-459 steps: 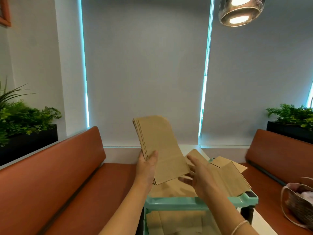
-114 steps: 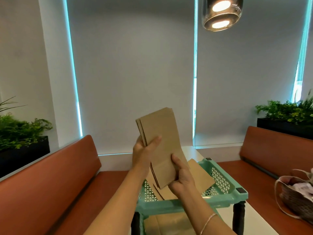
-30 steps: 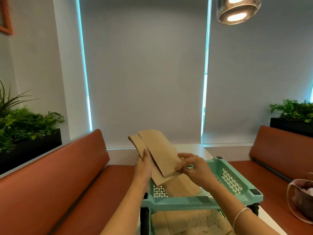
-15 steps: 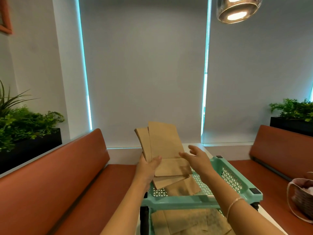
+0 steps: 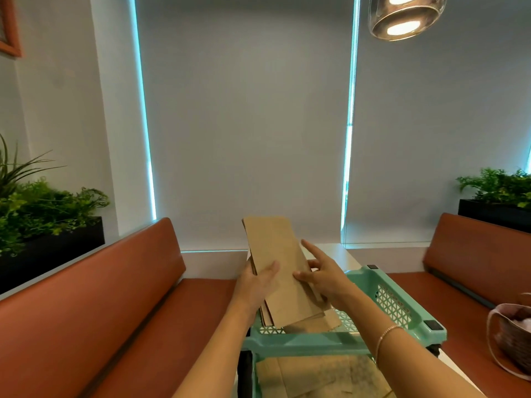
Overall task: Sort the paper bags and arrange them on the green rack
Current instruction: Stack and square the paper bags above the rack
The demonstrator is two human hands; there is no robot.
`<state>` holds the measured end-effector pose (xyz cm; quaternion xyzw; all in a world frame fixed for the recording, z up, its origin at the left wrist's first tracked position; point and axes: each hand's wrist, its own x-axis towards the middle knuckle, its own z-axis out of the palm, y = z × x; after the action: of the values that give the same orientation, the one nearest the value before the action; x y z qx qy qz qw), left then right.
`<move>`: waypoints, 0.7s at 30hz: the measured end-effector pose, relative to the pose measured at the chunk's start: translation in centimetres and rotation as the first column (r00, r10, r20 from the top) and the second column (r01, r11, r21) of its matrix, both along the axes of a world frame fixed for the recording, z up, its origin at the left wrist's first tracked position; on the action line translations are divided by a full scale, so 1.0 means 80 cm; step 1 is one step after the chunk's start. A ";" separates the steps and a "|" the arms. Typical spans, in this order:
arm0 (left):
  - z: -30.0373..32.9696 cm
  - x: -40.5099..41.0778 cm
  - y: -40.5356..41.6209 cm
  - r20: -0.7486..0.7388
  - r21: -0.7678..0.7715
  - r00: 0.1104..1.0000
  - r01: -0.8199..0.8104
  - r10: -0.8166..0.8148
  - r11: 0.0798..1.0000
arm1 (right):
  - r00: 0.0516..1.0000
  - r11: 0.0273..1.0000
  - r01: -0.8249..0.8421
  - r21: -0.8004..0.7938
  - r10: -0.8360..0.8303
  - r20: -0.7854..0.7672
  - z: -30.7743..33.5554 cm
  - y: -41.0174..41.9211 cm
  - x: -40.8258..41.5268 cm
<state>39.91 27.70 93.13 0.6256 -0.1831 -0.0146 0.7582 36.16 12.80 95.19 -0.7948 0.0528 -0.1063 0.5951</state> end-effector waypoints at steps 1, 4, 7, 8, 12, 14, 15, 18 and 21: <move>-0.001 0.000 -0.001 0.010 0.013 1.000 -0.007 0.007 1.000 | 1.000 1.000 -0.003 -0.014 0.003 -0.005 -0.002 0.005 0.000; -0.002 -0.001 -0.001 0.002 0.012 0.999 -0.053 0.053 0.999 | 1.000 0.999 0.016 -0.029 -0.017 -0.012 -0.006 0.013 0.002; -0.003 0.000 -0.001 -0.011 -0.002 0.997 -0.079 0.079 0.997 | 0.999 0.998 0.036 -0.048 -0.037 -0.014 -0.008 0.014 0.004; -0.003 0.000 -0.001 -0.010 -0.011 0.996 -0.083 0.083 0.996 | 0.999 0.998 0.051 -0.047 -0.052 -0.012 -0.008 0.014 0.004; -0.005 0.004 -0.001 -0.018 -0.025 0.995 -0.103 0.102 0.994 | 0.988 0.987 0.155 -0.038 -0.156 -0.021 -0.006 0.013 0.008; -0.006 0.007 -0.002 -0.013 -0.010 0.993 -0.121 0.121 0.993 | 0.977 0.975 0.208 -0.077 -0.211 -0.038 -0.005 0.009 0.010; -0.007 0.009 -0.002 -0.013 -0.005 0.991 -0.132 0.132 0.991 | 0.971 0.967 0.232 -0.102 -0.237 -0.044 -0.004 0.007 0.010; -0.009 0.011 -0.002 -0.013 -0.006 0.988 -0.154 0.154 0.988 | 0.956 0.943 0.282 -0.174 -0.292 -0.030 0.000 0.004 0.009; -0.010 0.013 -0.002 0.027 0.033 0.985 -0.169 0.168 0.985 | 0.948 0.928 0.312 -0.202 -0.317 0.008 0.008 0.003 0.004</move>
<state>40.96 27.52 92.29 0.6524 -0.1382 0.0539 0.7432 36.45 13.03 95.80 -0.8332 0.1758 -0.1952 0.4866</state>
